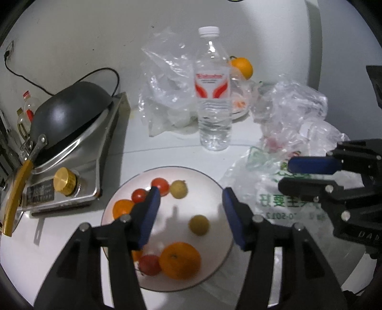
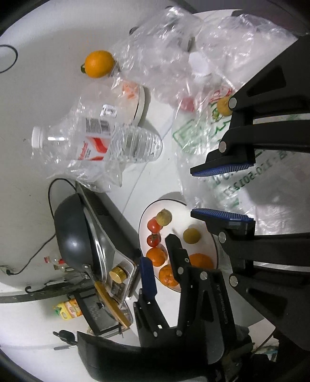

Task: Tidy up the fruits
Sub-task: 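Move both open tools back to the fruit on the plastic bag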

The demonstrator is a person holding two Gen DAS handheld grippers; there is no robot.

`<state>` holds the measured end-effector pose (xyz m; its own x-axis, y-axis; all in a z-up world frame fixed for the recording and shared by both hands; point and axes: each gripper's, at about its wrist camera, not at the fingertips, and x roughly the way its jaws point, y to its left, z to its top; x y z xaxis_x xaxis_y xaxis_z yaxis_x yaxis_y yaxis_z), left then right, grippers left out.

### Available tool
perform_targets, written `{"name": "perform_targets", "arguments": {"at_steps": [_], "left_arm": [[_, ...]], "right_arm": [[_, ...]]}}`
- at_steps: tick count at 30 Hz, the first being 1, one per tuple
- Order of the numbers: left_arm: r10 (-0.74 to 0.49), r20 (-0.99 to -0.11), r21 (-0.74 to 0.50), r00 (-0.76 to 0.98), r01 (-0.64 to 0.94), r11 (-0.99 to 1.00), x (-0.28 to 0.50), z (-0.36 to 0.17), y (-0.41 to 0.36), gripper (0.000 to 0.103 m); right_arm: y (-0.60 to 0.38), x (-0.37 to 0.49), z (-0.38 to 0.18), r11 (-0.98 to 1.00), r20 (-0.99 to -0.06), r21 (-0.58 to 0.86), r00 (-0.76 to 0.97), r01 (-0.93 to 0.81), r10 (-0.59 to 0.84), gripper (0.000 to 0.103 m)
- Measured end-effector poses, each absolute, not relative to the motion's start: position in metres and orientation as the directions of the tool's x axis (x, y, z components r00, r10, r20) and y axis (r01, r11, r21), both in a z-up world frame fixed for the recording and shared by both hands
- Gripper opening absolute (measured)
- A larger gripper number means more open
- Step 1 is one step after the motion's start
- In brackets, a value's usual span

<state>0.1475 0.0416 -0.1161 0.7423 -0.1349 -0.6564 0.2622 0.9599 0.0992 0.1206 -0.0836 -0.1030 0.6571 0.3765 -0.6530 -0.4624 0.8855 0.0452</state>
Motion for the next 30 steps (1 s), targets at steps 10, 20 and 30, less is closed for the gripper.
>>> {"name": "perform_targets", "arguments": {"at_steps": [10,20,30], "left_arm": [[-0.153,-0.655,0.092,0.74,0.279,0.956,0.125,-0.112,0.014,0.056],[-0.203,-0.675,0.084,0.71,0.347,0.934,0.114,-0.12,-0.026,0.056],[-0.225,-0.705,0.094,0.673,0.402,0.911,0.116,-0.136,-0.067,0.056]], "right_arm": [[-0.123,0.098,-0.105,0.903,-0.649,0.056,0.671,-0.426,0.357,0.029],[-0.166,0.09,-0.117,0.926,-0.658,0.063,0.682,-0.372,0.319,0.029],[-0.199,0.085,-0.133,0.934,-0.666,0.104,0.674,-0.341,0.321,0.029]]}}
